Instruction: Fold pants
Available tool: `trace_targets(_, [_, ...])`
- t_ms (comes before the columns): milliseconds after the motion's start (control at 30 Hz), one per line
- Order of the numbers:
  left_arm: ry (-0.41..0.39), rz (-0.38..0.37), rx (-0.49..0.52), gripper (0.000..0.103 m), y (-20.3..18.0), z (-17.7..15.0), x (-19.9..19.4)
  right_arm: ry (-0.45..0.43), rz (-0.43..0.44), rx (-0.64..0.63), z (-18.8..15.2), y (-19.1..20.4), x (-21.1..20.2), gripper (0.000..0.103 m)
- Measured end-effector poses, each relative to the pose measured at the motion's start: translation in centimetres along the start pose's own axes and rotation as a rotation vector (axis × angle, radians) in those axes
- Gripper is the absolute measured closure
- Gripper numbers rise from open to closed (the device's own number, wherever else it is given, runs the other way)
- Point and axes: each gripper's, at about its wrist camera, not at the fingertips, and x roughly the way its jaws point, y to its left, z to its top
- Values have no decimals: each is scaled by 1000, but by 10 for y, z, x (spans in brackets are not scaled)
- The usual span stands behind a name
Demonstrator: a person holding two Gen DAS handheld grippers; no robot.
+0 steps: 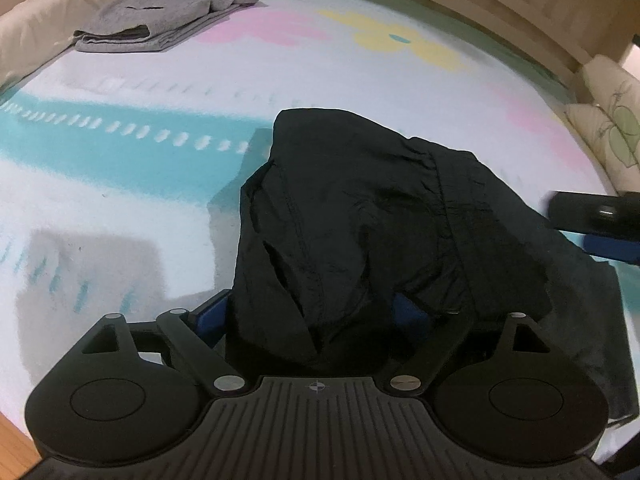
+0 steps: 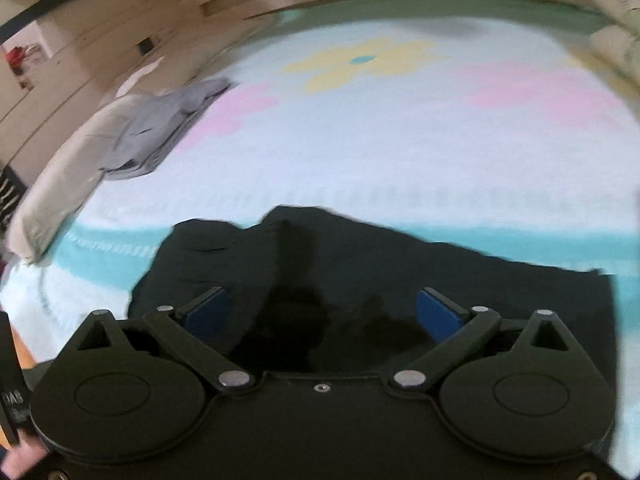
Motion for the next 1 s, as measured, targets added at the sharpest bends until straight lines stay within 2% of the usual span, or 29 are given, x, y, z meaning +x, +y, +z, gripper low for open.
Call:
trace_targets(100, [1,-11,-2,15,2,0,0,28,17,-20,-1,13,20,5])
trace_targets(233, [0,-22,0,13,2,0,2,64,30,-36,2,12,38,6])
trace_targets(367, [0,-37,10,12,4,1,2,130,64,-26,3,24,56,18])
trace_targets(433, [1,-52,6,12,6,2,2,159,60,-24,4,27,67,19])
trace_targets(533, [1,-77,-6,12,11,2,1,173,45,-29,4,28,74,33])
trace_targets(567, [1,-84,-12,12,12,2,1,176,47,-31,3,27,73,43])
trace_targets(633, [1,-92,-20,12,13,3,0,164,61,-29,4,28,71,50])
trace_targets(700, [2,-92,-32,13,14,4,-3,149,78,-34,4,29,68,65])
trace_targets(733, [-2,-86,-47,13,15,4,-5,139,88,-39,3,31,65,67])
trace_targets(800, [-36,-65,-85,13,19,5,-15,115,105,-54,2,35,59,76])
trace_targets(1000, [-180,-2,-218,13,44,15,-49,24,157,-110,3,52,27,81])
